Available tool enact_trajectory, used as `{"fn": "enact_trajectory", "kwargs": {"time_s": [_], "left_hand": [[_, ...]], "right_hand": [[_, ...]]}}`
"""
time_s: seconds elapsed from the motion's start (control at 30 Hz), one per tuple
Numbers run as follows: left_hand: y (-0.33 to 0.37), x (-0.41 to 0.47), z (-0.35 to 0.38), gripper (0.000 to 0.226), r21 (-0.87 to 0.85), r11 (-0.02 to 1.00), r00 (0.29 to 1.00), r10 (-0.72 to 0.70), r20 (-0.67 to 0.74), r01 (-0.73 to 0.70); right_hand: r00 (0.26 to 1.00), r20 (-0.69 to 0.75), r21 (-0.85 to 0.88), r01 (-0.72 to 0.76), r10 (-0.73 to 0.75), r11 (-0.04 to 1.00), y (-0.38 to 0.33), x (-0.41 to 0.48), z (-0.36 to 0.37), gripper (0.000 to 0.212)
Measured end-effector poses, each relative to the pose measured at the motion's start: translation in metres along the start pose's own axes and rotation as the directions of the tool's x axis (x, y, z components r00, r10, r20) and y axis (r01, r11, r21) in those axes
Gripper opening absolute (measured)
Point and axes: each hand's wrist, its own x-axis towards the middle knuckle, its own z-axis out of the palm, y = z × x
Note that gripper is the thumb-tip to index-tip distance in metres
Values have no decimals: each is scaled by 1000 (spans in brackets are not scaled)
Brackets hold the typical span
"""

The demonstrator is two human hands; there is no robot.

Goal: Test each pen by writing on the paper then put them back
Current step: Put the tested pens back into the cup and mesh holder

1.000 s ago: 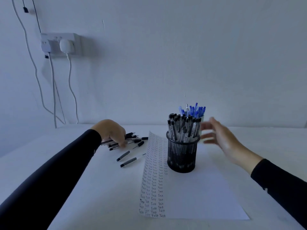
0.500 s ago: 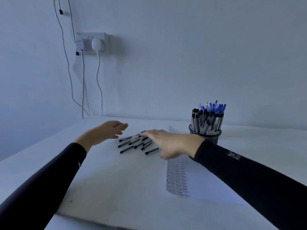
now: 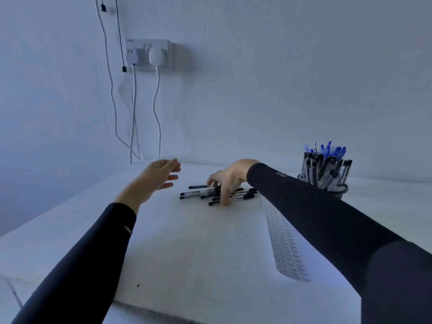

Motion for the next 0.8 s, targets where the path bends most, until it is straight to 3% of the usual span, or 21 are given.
{"fn": "enact_trajectory", "kwargs": {"time_s": [0.23,0.33,0.4,0.47,0.57,0.7,0.8], "left_hand": [[2,-3,11,38,27,1000,996,-8,94,6],[2,-2,10,38,5,1000,995,-14,98,13],[1,-2,11,36,23,1000,997,2,73,-4],[-8,1,9,33,263,959,994,111,6,-109],[-24,4,6,28,596,771,968,248,43,-224],[-30,2,8,27,690,665,955,254,150,-285],[-26,-1,15,24,680,658,944,270,189,-324]], "right_hand": [[1000,-4,-28,-31,31,999,-1,2,6,57],[999,-30,-14,-15,14,1000,5,7,10,30],[998,-62,-25,-11,9,1000,6,9,14,30],[995,-100,-50,-7,2,999,8,9,18,34],[984,-178,-34,2,-8,999,12,8,27,32],[921,-390,250,125,-18,960,16,7,35,23],[782,-622,525,371,48,766,14,-10,20,22]]}}
